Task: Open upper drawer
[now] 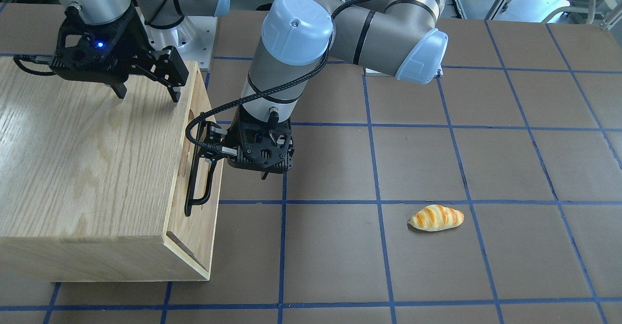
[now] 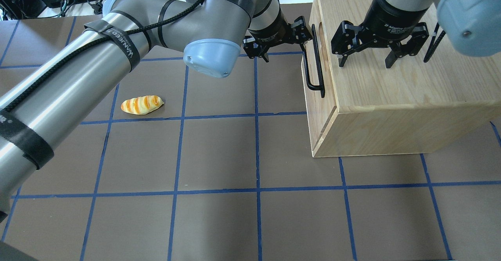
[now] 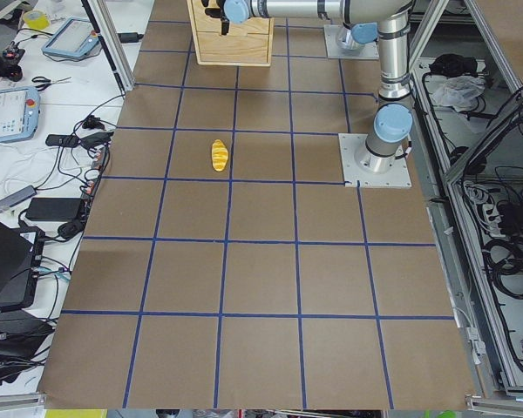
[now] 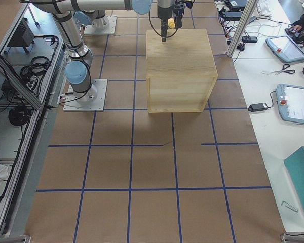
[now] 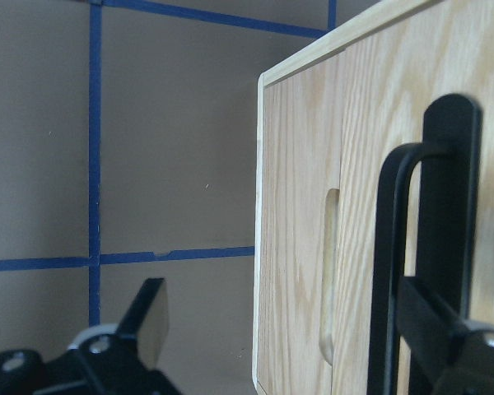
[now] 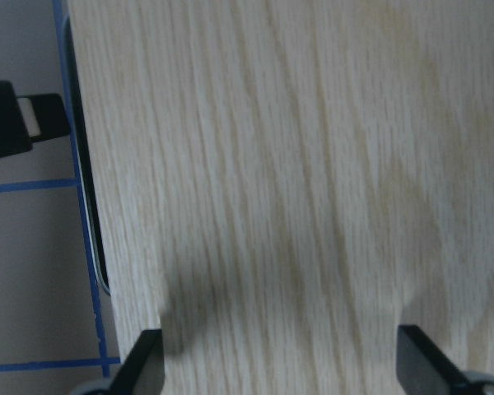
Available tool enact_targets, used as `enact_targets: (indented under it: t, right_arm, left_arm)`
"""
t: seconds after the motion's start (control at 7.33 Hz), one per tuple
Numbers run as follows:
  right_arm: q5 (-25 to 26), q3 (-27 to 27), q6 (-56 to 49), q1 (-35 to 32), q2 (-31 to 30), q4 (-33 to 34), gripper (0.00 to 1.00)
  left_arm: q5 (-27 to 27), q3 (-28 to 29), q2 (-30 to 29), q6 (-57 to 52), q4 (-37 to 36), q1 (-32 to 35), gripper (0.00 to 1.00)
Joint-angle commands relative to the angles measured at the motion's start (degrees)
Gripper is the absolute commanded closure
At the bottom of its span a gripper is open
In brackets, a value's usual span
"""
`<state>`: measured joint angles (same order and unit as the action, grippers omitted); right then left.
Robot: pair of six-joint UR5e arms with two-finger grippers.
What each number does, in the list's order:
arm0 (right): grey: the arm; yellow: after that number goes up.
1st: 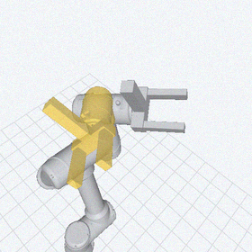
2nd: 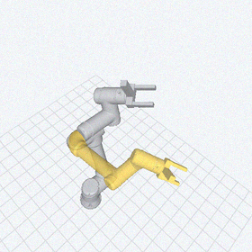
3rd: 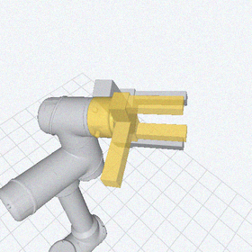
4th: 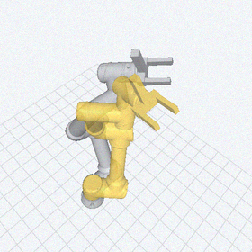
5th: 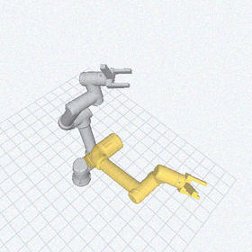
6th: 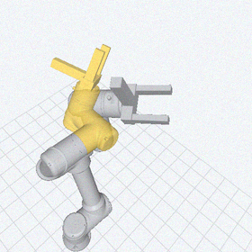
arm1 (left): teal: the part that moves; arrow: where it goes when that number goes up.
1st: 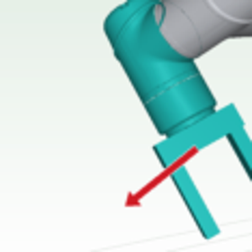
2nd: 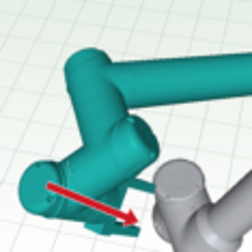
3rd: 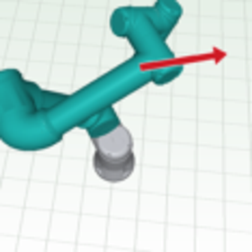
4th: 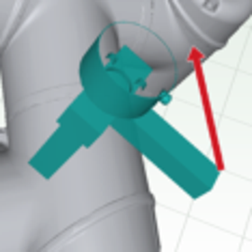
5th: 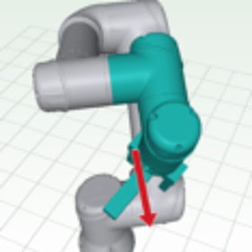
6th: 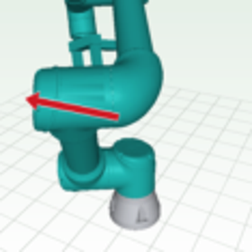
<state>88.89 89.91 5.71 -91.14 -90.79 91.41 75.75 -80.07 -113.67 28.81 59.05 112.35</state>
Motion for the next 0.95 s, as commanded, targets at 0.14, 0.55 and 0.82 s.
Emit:
enact_targets:
  t: [0.14,0.55,0.82]
  right_arm:
    - [0.0,0.0,0.0,0.0,0.0,0.0,0.0]
    - [0.0,0.0,0.0,0.1,0.0,0.0,0.0]
    - [0.1,0.0,0.0,0.0,0.0,0.0,0.0]
  left_arm:
    - [0.0,0.0,-0.6,1.9,-0.9,1.0,0.0]
    - [0.1,-0.1,-1.6,1.4,-1.0,1.0,0.0]
    - [0.5,0.0,-1.9,1.1,-1.0,1.0,0.0]
